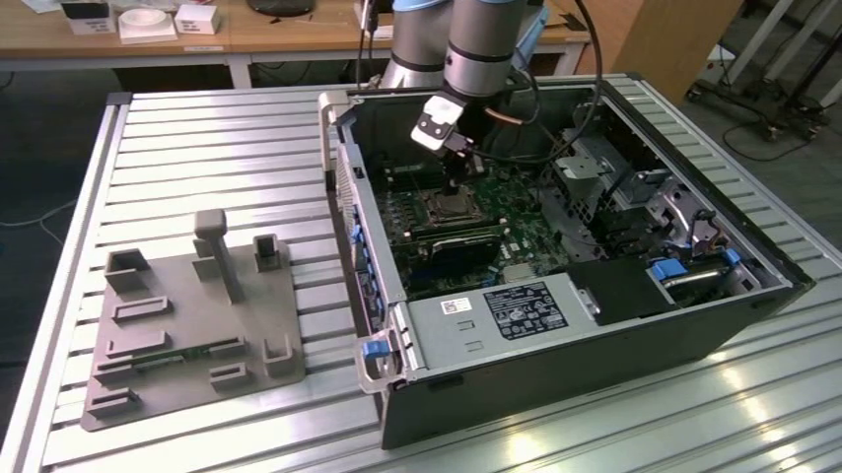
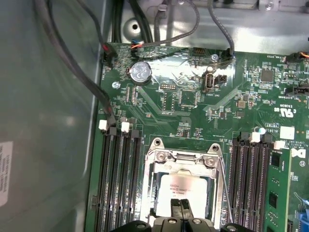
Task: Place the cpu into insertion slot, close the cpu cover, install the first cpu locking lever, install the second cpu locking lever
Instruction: 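Install the first cpu locking lever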
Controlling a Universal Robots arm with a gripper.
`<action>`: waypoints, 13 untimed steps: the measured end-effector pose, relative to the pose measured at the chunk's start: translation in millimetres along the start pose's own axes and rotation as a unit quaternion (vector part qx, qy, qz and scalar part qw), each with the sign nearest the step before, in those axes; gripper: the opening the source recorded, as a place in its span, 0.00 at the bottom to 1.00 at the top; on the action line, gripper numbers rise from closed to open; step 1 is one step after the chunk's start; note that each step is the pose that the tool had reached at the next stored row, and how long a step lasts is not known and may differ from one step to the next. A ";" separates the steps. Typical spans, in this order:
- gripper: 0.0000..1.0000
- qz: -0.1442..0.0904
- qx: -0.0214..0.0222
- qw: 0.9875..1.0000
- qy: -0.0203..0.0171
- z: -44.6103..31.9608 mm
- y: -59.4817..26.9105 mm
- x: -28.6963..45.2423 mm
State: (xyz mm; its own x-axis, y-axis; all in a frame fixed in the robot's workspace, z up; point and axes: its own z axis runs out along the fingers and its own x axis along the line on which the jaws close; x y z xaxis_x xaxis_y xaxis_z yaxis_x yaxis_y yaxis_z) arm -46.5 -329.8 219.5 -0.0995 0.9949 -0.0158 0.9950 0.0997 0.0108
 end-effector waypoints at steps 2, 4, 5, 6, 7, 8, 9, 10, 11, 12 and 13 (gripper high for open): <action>0.10 -0.014 0.000 1.000 0.000 -0.6 0.0 0.0; 0.10 -0.028 -0.001 1.000 0.000 -0.8 0.0 0.0; 0.10 -0.036 -0.001 0.999 0.000 -1.0 0.0 0.0; 0.10 -0.044 -0.001 0.999 0.001 -1.0 0.0 0.0; 0.10 -0.052 -0.001 0.999 0.001 -1.1 0.0 0.0; 0.10 -0.060 -0.001 0.998 0.001 -1.2 0.0 0.0; 0.10 -0.067 -0.001 0.998 0.001 -1.3 0.0 0.0; 0.10 -0.072 -0.001 0.997 0.001 -1.3 0.0 0.0; 0.10 -0.075 -0.001 0.997 0.001 -1.3 0.0 0.0; 0.10 -0.075 -0.001 0.997 0.001 -1.3 0.0 0.0; 0.10 -0.075 -0.001 0.997 0.001 -1.3 0.0 0.0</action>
State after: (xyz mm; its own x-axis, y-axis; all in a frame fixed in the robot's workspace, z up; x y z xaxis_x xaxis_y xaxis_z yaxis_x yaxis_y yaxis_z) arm -46.5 -329.8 220.8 -0.2478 0.9687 -0.0158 0.9687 0.2480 0.0108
